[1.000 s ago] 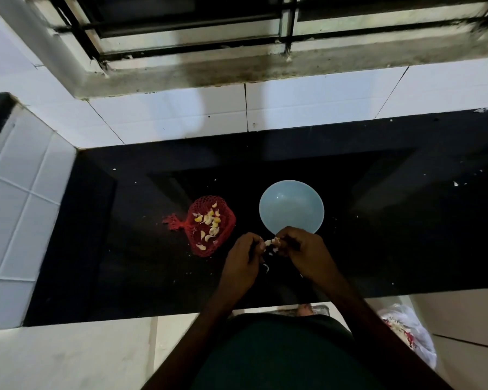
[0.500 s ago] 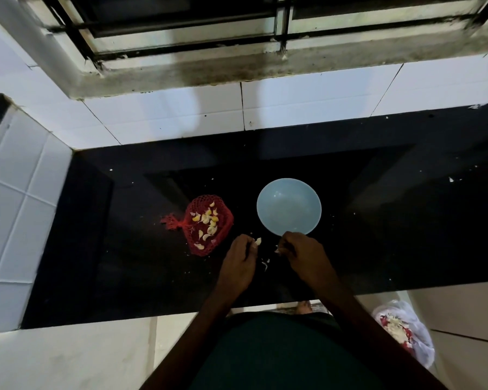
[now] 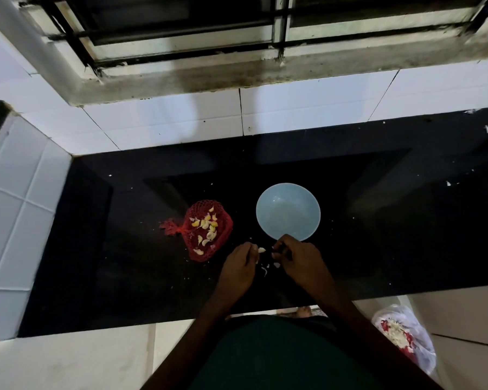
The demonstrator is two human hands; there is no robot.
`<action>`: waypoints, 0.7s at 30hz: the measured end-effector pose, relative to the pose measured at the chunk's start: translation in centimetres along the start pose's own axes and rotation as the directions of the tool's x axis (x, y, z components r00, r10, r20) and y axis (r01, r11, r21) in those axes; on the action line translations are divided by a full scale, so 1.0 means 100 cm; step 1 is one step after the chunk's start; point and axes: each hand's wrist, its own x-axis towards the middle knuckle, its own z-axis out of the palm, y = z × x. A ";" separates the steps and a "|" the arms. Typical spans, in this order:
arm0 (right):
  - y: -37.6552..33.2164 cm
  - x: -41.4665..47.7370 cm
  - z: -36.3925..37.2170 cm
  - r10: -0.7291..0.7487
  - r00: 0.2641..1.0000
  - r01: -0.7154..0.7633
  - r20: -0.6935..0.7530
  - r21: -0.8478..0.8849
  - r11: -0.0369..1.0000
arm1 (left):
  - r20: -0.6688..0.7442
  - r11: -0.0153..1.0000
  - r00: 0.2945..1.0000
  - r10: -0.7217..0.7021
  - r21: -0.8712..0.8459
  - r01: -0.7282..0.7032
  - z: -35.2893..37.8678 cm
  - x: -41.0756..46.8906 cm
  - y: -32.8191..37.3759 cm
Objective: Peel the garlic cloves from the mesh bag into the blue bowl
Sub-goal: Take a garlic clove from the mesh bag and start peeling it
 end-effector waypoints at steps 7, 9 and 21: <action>-0.011 0.001 0.004 -0.049 0.998 0.041 0.042 0.179 0.983 | 0.047 0.997 0.996 0.079 0.006 -0.079 0.003 0.000 -0.003; -0.012 0.000 0.005 -0.032 0.999 0.030 0.006 0.187 0.982 | 0.049 0.995 0.994 0.100 0.020 -0.101 0.005 0.000 -0.005; -0.001 -0.002 0.009 -0.029 0.999 0.029 0.016 0.012 1.000 | -0.002 0.995 0.997 0.075 -0.060 -0.075 0.002 -0.004 -0.002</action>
